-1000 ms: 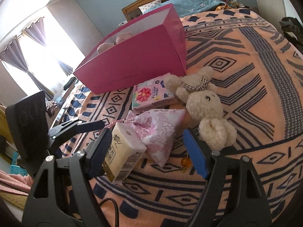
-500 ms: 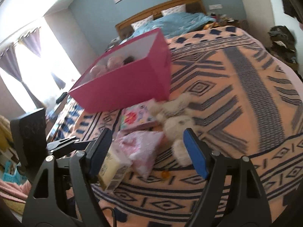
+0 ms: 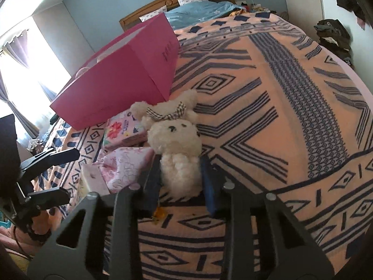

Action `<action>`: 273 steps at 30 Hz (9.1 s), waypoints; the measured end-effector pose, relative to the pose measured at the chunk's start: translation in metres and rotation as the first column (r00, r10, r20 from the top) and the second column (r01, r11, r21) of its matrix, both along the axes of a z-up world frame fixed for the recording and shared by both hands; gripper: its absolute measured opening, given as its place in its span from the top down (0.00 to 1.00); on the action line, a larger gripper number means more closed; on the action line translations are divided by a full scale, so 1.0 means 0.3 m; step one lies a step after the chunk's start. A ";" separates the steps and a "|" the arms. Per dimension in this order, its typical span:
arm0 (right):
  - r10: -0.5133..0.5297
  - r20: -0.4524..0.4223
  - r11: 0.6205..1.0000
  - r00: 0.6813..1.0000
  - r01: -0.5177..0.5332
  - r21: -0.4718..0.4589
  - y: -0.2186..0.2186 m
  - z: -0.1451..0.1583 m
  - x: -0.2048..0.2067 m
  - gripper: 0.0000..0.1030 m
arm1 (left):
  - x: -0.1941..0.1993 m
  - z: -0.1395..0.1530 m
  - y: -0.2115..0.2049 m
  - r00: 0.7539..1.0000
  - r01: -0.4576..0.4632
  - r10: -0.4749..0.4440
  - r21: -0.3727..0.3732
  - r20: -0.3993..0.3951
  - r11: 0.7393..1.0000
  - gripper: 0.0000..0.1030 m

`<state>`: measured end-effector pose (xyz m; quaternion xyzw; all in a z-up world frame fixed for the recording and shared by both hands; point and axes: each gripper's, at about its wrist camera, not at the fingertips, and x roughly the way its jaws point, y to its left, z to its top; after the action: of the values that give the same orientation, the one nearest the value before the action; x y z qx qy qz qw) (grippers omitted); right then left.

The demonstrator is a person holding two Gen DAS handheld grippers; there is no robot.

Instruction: Organize objects

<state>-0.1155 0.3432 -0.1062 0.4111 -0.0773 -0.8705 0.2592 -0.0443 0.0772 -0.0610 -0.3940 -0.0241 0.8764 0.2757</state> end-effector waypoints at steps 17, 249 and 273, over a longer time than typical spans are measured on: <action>0.223 -0.167 0.972 0.960 -0.231 -0.030 -0.169 0.209 0.072 0.85 | -0.043 0.068 0.042 0.994 0.069 -0.070 -0.008 -0.084 0.998 0.11; 0.124 0.053 0.953 0.991 -0.104 -0.284 -0.042 0.055 -0.019 0.75 | 0.005 -0.004 0.043 0.991 0.124 -0.130 0.121 0.038 0.985 0.17; 0.170 0.028 0.967 0.985 -0.161 -0.197 -0.159 0.065 -0.076 0.50 | -0.155 -0.020 -0.100 0.996 -0.038 0.028 0.117 0.085 0.992 0.74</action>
<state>-0.1384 0.2955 -0.0866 0.4081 -0.1327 -0.8248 0.3681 -0.0908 0.0473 -0.0670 -0.4126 -0.0938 0.8608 0.2827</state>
